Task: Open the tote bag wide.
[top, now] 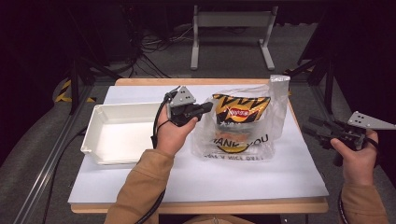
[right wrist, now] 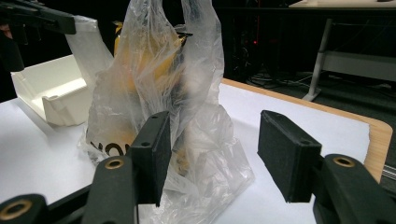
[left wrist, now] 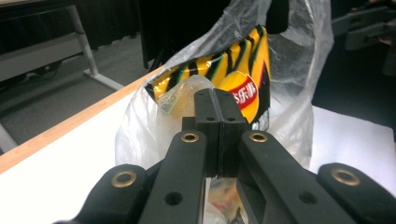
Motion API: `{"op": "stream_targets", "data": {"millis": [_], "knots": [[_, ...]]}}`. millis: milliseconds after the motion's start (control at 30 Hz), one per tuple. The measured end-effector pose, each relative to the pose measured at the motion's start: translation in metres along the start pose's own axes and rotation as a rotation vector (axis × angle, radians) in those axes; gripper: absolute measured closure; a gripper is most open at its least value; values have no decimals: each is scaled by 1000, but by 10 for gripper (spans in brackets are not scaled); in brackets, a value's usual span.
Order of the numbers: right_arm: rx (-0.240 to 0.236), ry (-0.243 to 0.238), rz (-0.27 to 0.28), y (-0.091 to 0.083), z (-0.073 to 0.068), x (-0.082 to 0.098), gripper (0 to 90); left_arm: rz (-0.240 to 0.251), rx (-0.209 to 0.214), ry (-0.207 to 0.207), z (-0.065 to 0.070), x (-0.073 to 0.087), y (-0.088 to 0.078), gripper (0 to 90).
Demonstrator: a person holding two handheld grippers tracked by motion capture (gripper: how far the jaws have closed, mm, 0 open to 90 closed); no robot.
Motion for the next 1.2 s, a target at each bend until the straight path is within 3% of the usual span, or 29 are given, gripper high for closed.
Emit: {"op": "stream_targets", "data": {"millis": [233,467,667,800,1100,1200], "knots": [[-1,-6,-4,1,-1,0,451,-35,34,-10,9,20,5,900],[-4,-5,-5,2,-1,1,451,-38,58,-43,17,41,11,900],[-8,-8,-6,2,-3,1,448,-114,73,-62,24,66,24,900],[-9,-5,-7,3,-3,1,448,-138,89,-80,31,78,32,900],[-9,-9,-10,3,-3,2,447,-215,68,-107,37,100,45,899],[-11,-9,-8,3,-3,1,447,-283,44,-84,42,115,52,897]]}}
Point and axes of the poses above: each handheld gripper's, and its own axes: y roughly forward along the jaws, x roughly out of its underside, z roughly to its right, the point moved 9 cm from there along y, roughly forward along the jaws, and after that the axes turned 13 degrees about y, right-handed, at the moved point
